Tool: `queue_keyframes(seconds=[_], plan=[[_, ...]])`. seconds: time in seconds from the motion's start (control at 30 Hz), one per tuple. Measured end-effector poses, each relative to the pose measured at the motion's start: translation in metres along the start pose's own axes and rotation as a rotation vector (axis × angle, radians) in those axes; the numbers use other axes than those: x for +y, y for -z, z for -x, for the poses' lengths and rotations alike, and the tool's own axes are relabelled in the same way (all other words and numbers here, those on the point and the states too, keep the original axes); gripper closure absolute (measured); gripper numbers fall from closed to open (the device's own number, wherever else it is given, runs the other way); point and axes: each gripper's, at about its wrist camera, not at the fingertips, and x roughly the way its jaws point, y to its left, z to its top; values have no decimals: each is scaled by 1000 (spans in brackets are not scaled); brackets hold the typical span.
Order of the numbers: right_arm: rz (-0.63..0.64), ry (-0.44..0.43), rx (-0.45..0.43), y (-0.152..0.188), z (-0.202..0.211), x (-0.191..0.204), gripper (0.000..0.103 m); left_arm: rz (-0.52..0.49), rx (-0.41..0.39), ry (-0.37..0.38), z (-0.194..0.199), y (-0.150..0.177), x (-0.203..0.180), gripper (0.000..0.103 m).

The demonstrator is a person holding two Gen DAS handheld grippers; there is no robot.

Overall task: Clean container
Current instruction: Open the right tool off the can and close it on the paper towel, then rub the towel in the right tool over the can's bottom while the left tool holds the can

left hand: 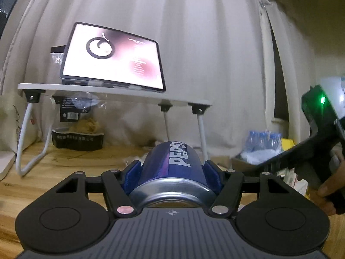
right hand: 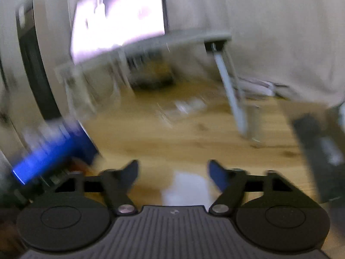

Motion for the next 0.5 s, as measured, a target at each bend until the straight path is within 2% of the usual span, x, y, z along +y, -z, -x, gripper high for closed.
queue_keyframes(seconds=[0.03, 0.1, 0.2, 0.3, 0.33, 0.37, 0.4, 0.43, 0.5], plan=[[45, 27, 45, 5, -6, 2, 49, -9, 4, 3, 0, 1, -1, 37], [113, 68, 107, 16, -17, 8, 49, -18, 5, 6, -1, 2, -3, 37], [184, 122, 139, 30, -31, 18, 49, -18, 14, 8, -4, 2, -2, 37], [123, 92, 134, 35, -31, 10, 52, -13, 25, 9, -6, 4, -2, 37], [98, 77, 136, 34, -31, 7, 61, -13, 28, 8, -6, 4, -2, 37], [74, 61, 135, 37, -30, 4, 78, -13, 32, 8, -6, 5, -3, 37], [55, 58, 131, 36, -29, 2, 87, -12, 35, 9, -7, 5, -3, 37], [54, 63, 128, 35, -28, 0, 92, -12, 37, 9, -7, 5, -3, 37], [52, 50, 108, 30, -25, -1, 92, -14, 46, 15, -8, 5, -3, 37]])
